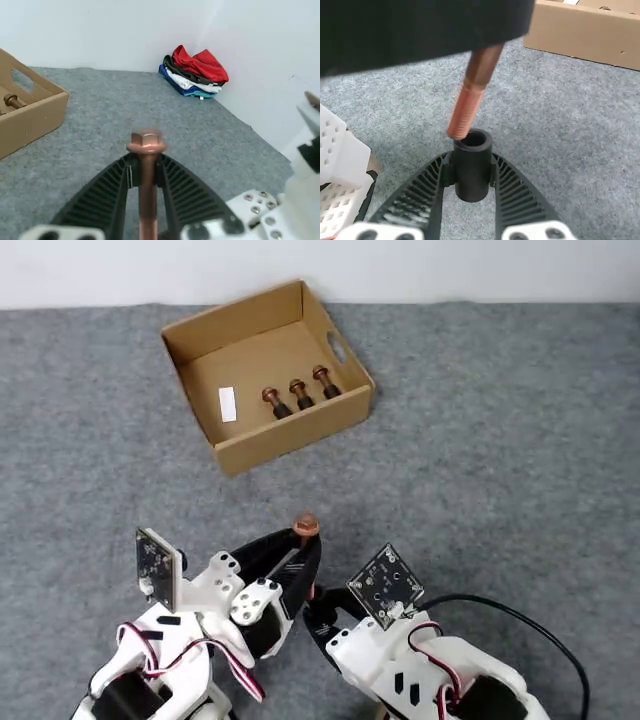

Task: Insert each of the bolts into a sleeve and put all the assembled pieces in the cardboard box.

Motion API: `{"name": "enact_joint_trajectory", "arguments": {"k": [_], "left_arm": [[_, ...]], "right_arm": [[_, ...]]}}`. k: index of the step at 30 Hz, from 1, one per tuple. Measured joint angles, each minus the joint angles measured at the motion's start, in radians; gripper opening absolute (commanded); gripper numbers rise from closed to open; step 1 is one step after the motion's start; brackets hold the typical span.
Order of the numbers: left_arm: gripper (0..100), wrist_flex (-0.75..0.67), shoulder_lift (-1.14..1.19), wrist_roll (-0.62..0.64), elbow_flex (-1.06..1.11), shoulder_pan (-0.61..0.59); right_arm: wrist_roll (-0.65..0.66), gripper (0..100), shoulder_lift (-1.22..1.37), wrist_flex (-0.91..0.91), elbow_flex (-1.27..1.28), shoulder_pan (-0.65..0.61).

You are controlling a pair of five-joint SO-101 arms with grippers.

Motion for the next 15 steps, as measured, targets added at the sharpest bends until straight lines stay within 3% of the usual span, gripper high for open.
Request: {"name": "enact_joint_trajectory", "arguments": {"k": [6, 15], "left_arm": [[0, -0.072, 0.0, 0.006, 0.08, 0.005], [0, -0.055, 0.0, 0.008, 0.081, 0.003]], "right_arm": [[0.0, 0.8, 0.009, 0.0, 0.002, -0.006], [0.0, 0.8, 0.009, 0.0, 0.002, -0.006]]}}
